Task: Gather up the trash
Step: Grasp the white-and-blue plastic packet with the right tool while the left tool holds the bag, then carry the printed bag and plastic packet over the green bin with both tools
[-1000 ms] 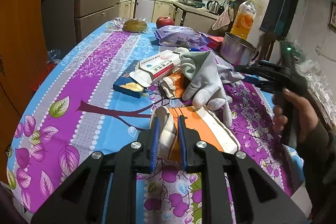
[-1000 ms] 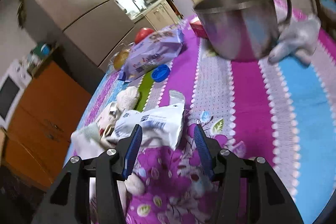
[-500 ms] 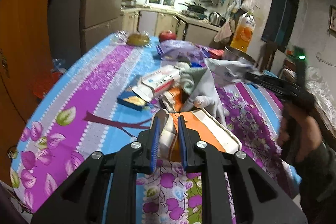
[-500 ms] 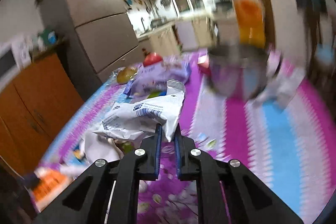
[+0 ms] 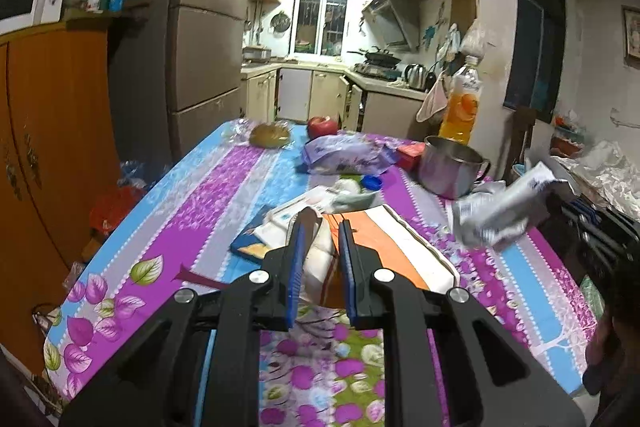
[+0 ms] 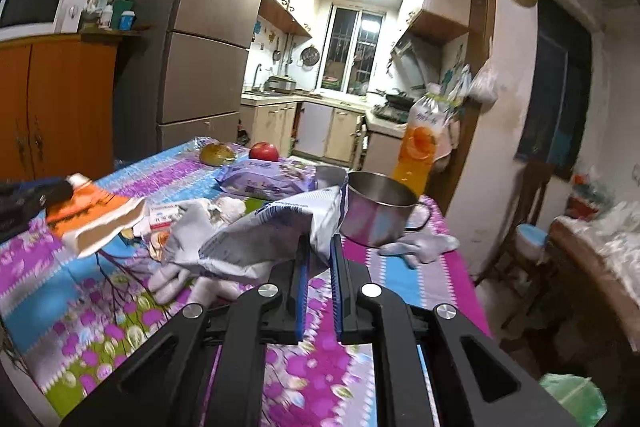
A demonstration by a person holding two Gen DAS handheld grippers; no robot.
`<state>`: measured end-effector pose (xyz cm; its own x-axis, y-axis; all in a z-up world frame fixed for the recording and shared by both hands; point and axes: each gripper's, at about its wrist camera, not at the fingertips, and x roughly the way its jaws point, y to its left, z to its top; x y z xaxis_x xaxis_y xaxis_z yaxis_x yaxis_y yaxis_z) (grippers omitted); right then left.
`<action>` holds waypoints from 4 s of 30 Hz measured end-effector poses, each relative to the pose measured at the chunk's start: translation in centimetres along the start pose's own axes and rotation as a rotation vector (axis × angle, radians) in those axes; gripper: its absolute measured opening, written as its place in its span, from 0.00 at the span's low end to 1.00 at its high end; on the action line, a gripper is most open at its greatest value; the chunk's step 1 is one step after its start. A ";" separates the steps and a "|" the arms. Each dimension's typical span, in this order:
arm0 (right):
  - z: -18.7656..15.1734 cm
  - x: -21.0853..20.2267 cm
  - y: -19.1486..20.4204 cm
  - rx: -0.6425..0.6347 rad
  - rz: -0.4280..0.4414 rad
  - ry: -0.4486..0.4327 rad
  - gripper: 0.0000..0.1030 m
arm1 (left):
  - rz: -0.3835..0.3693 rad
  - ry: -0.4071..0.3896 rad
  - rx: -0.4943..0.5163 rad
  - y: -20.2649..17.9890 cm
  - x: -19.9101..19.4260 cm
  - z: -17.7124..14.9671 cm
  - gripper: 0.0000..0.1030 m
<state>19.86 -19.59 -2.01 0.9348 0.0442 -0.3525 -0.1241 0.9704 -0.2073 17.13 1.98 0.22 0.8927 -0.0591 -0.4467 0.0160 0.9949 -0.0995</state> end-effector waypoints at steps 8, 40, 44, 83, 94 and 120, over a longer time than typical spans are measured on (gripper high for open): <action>-0.8 -4.1 -1.7 0.001 -0.041 -0.019 0.10 | -0.040 -0.015 0.056 -4.6 0.1 0.1 0.16; -9.2 4.5 -8.1 0.635 0.247 0.402 0.72 | -0.069 0.097 -0.027 -1.7 2.3 -1.2 0.16; -10.1 6.2 -4.5 0.653 0.186 0.459 0.74 | -0.078 0.098 -0.024 -1.7 2.3 -1.3 0.16; -6.4 1.4 -0.9 0.243 0.126 0.215 0.29 | -0.093 0.255 0.202 -5.3 4.5 -6.4 0.75; -2.9 -5.5 -4.5 0.204 -0.049 0.024 0.30 | -0.100 0.045 0.170 -9.1 0.5 -1.6 0.75; -6.6 -17.8 -21.5 0.298 -0.401 0.015 0.30 | -0.400 -0.010 0.278 -27.0 -2.3 -1.2 0.75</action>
<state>3.66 -42.77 2.68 0.8843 -0.3476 -0.3116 0.3466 0.9361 -0.0604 14.10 -24.80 2.82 0.7964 -0.4418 -0.4129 0.4772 0.8786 -0.0197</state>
